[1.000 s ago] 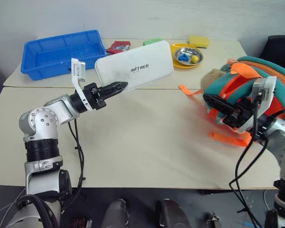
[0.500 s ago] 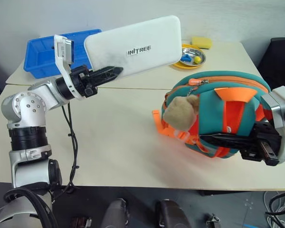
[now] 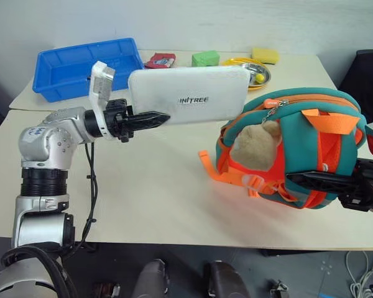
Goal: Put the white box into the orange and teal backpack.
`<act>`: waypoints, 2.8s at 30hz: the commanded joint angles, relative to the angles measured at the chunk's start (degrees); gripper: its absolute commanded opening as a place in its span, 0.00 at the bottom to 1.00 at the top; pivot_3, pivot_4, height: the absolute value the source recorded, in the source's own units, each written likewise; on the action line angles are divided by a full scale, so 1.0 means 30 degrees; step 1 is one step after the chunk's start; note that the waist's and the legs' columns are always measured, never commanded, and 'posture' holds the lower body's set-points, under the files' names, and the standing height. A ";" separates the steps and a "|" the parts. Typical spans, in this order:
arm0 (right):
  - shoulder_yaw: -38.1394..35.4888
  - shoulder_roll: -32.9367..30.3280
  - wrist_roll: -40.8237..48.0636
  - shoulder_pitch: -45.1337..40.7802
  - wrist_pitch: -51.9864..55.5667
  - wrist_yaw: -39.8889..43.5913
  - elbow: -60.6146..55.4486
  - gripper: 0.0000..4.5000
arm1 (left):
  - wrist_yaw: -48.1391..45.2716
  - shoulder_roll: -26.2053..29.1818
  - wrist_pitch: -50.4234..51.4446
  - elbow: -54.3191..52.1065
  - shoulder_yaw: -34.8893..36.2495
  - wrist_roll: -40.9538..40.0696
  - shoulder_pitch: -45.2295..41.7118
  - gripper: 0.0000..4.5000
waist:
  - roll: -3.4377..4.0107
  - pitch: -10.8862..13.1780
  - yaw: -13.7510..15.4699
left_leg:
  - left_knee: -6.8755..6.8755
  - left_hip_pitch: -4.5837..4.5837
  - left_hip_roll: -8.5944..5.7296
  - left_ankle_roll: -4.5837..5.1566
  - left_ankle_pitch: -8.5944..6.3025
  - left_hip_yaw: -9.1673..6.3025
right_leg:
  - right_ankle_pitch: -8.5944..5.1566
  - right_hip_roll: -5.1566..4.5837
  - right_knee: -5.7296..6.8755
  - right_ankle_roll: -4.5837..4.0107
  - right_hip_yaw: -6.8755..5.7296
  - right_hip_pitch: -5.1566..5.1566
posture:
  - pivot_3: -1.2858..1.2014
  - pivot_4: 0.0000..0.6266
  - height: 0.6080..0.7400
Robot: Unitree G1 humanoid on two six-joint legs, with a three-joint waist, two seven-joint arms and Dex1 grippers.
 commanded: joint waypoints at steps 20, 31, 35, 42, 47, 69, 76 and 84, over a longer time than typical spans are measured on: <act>0.0376 -0.0091 -0.0803 -0.1017 -0.0443 -0.0717 0.0473 0.00 | -0.5630 -0.2614 -0.7977 0.6028 -0.2801 0.4757 -0.4267 0.33 | -0.0015 0.0009 0.0308 | 0.0033 -0.0014 -0.0007 0.0057 -0.0026 -0.0002 | 0.0001 -0.0003 0.0012 0.0001 -0.0009 -0.0001 | 0.52 0.24 1.00; -0.1464 -0.0325 0.0770 -0.0036 0.0158 -0.0766 -0.0782 0.00 | -0.5890 -0.3324 -0.9427 1.0036 -0.1667 0.5646 -0.7362 0.33 | -0.0029 0.0017 0.0506 | 0.0054 -0.0057 -0.0013 0.0070 -0.0025 -0.0007 | 0.0016 0.0002 0.0020 0.0029 -0.0023 -0.0028 | 0.52 0.24 1.00; -0.1985 -0.0533 0.1868 -0.0065 0.0285 -0.1241 -0.1094 0.00 | -0.6132 -0.3200 -0.9567 1.0714 -0.1508 0.5829 -0.7782 0.33 | -0.0029 0.0017 0.0489 | 0.0052 -0.0055 -0.0013 0.0073 -0.0026 -0.0007 | 0.0016 -0.0001 0.0019 0.0030 -0.0021 -0.0026 | 0.52 0.24 1.00; -0.2341 -0.0701 0.3000 0.0228 0.0339 -0.1828 -0.1365 0.00 | -0.6551 -0.3737 -1.0449 1.0151 -0.2044 0.6390 -0.7085 0.33 | -0.0031 0.0019 0.0476 | 0.0048 -0.0066 -0.0012 0.0062 -0.0020 -0.0007 | 0.0016 -0.0001 0.0021 0.0030 -0.0021 -0.0031 | 0.52 0.24 1.00; -0.3429 -0.1435 0.4992 0.0239 0.0760 -0.2141 -0.1194 0.00 | -0.6047 -0.4182 -1.2486 1.1254 -0.2049 0.7322 -0.7419 0.33 | -0.0033 0.0020 0.0523 | 0.0053 -0.0067 -0.0012 0.0061 -0.0018 -0.0009 | 0.0016 -0.0002 0.0020 0.0030 -0.0026 -0.0031 | 0.52 0.24 1.00; -0.2900 -0.0657 0.1303 0.1138 0.0378 -0.0967 -0.0703 0.00 | -0.8525 -0.3574 -1.1442 0.9685 -0.7117 0.4138 -0.8213 0.33 | -0.0037 0.0022 0.0601 | 0.0066 -0.0069 -0.0011 0.0065 -0.0018 -0.0010 | 0.0017 0.0000 0.0048 0.0032 -0.0015 -0.0029 | 0.52 0.24 1.00; -0.2440 -0.0270 0.0901 0.1203 -0.0027 -0.0944 -0.1230 0.00 | -0.7589 -0.6519 -1.2399 1.1908 -0.6529 0.4927 -0.9357 0.33 | -0.0041 0.0024 0.0661 | 0.0082 -0.0075 -0.0017 0.0076 -0.0021 -0.0012 | 0.0017 0.0003 0.0039 0.0032 -0.0022 -0.0029 | 0.52 0.24 1.00; -0.1370 0.0440 0.1204 0.0825 -0.0784 -0.1992 -0.1948 0.00 | -0.2061 -1.1904 -1.2519 1.1403 -0.6917 0.8141 -0.8274 0.33 | -0.0047 0.0027 0.0628 | 0.0165 -0.0212 -0.0037 0.0082 -0.0009 -0.0033 | 0.0048 0.0000 0.0045 0.0091 -0.0025 -0.0103 | 0.52 0.24 1.00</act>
